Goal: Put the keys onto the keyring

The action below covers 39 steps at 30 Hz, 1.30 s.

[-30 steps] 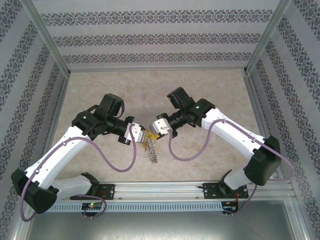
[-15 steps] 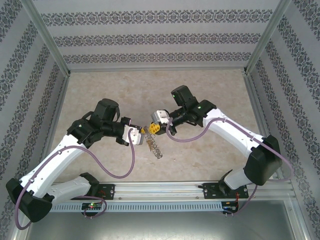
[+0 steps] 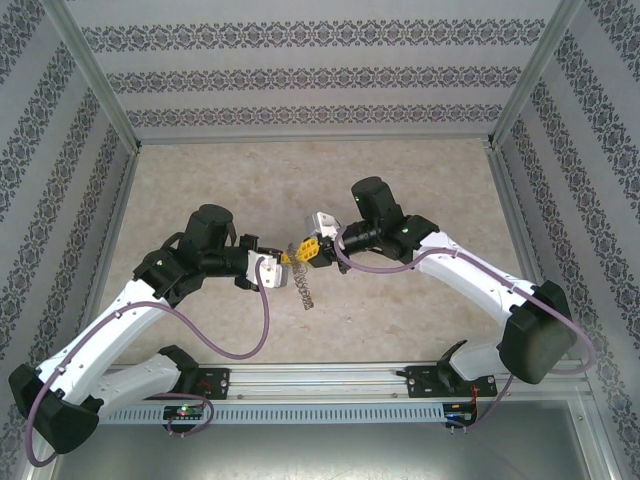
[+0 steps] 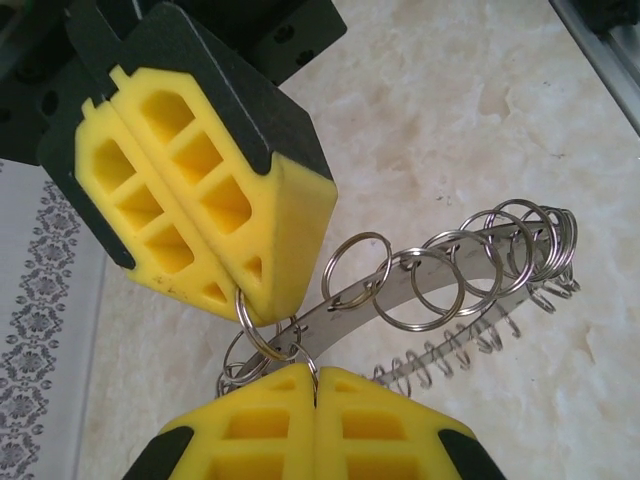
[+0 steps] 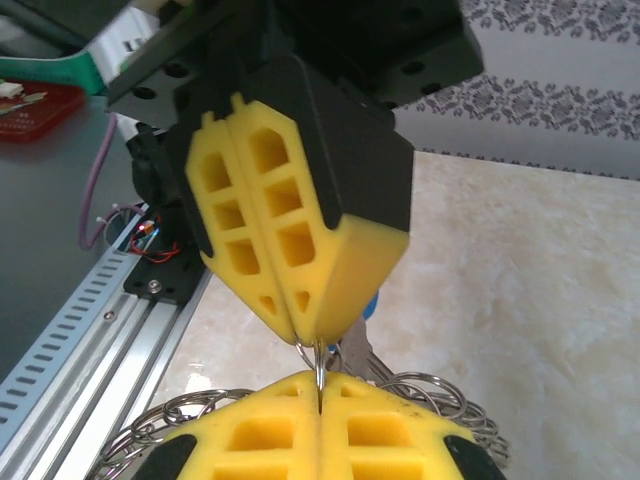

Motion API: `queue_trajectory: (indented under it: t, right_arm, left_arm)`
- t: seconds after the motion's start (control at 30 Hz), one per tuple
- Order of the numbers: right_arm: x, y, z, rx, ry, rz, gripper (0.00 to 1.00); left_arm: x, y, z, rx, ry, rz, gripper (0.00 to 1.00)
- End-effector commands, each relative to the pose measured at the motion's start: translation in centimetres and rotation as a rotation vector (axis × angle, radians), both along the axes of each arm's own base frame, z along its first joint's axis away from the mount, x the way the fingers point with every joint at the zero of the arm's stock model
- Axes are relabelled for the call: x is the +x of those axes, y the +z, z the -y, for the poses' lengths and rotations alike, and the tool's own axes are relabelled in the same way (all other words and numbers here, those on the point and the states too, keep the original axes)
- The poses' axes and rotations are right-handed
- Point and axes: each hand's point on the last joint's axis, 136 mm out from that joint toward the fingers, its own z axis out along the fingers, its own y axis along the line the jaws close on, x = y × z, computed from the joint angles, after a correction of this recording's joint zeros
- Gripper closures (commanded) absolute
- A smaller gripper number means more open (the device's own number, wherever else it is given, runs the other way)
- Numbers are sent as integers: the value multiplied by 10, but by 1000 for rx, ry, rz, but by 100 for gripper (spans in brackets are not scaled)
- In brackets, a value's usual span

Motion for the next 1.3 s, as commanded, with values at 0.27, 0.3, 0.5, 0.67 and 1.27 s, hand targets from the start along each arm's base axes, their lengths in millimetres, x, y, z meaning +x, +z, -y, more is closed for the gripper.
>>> queue_trajectory:
  t: [0.27,0.3,0.5,0.67,1.27]
  right_arm:
    - [-5,2,-14,-92,-8,-96,100]
    - [-7,2,-15,-99,4,-112,100]
    - [-18,-5,-17,-169,69,-191,100]
    - [-18,-10,-17,-203,62,-229,100]
    - [-7,-1,-19,-165,38,-185,85]
  left_arm:
    - [3,4,-9,90,-11,88,100]
    - [3,5,-10,107,-18,97,100]
    - [15,6,-15,180,-18,191,100]
    - [26,11,-20,224,2,282,100]
    - [24,42,10,94,-100,422,100]
